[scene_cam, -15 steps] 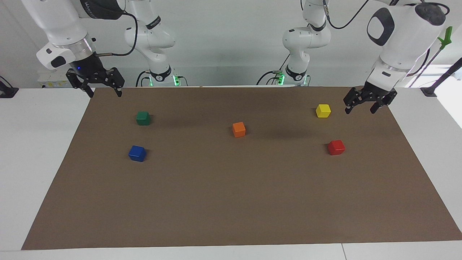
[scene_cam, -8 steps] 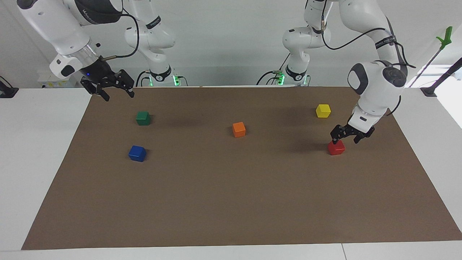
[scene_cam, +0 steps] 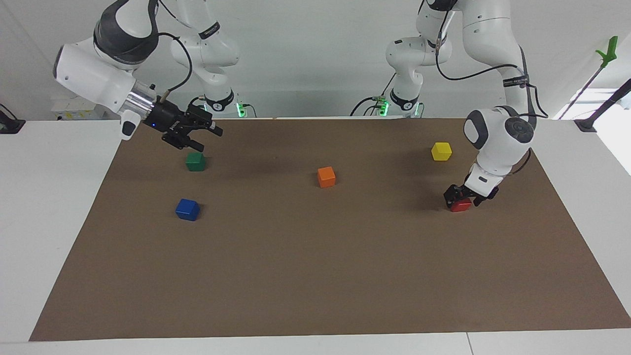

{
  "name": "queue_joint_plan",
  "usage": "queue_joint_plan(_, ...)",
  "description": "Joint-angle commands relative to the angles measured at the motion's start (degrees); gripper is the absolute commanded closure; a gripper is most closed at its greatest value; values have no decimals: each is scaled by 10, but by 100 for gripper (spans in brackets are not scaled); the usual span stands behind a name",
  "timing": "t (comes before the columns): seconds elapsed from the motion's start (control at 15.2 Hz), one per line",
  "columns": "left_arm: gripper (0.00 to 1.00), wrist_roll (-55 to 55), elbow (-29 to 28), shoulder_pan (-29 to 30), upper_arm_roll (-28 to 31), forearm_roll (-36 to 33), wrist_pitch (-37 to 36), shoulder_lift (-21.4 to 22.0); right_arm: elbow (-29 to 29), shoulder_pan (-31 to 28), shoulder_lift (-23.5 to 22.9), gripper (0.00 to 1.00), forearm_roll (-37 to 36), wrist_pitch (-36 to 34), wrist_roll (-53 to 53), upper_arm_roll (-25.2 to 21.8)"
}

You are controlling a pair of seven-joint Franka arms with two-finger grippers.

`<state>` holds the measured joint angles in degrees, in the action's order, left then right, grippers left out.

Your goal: Transfer red block to right arm and stack on blue block

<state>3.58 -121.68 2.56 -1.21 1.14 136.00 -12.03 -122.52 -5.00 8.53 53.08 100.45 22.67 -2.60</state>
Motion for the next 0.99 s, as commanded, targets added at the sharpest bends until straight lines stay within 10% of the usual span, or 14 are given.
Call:
queue_joint_plan(0.0,17,2,-32,-4,5,-6,16,12,-81,-17,21,0,109,7,90,5)
queue_joint_plan(0.2,100,-15,-7,4,3,-1,-30,11,-111,-12,18,0,215,-41,105,5)
queue_joint_plan(0.59,100,-218,184,-50,-13,49,-319,29,-150,34,-10,0,380,-131,150,7)
queue_joint_plan(0.92,100,-505,192,-106,-69,162,-362,114,-178,94,-6,0,514,-177,153,8)
